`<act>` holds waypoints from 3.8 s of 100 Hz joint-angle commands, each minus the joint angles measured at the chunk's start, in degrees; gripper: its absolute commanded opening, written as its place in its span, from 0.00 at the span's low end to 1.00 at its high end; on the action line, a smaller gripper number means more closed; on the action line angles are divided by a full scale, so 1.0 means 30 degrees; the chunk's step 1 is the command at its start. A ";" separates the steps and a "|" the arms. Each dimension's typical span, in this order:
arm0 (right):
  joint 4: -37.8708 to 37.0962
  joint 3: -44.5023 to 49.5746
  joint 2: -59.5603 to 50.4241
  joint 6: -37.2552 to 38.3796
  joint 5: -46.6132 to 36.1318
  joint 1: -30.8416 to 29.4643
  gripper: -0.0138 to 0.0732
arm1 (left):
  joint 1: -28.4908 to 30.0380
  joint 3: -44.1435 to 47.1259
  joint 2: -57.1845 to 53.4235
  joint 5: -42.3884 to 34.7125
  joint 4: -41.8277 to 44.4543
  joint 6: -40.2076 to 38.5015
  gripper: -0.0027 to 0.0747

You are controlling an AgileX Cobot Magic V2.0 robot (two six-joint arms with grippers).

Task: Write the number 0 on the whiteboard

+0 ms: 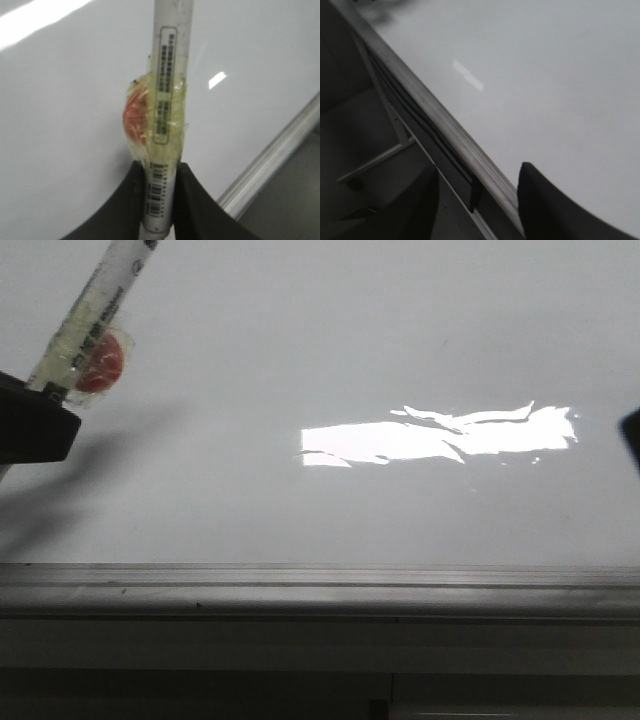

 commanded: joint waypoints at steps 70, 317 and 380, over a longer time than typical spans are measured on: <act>-0.3073 -0.4639 0.7114 -0.0804 -0.5836 0.4409 0.54 | -0.2431 -0.0007 0.0585 -0.2698 0.9568 0.0032 0.01; -0.3554 -0.4665 0.4153 0.2742 -0.3867 0.3536 0.08 | 0.1138 -0.0001 -1.1977 0.4253 0.4403 -0.2961 0.01; -0.3745 -0.4601 0.3410 0.2785 -0.1234 0.3407 0.08 | 0.3796 -0.0001 -1.1977 0.2881 0.4173 -0.3677 0.01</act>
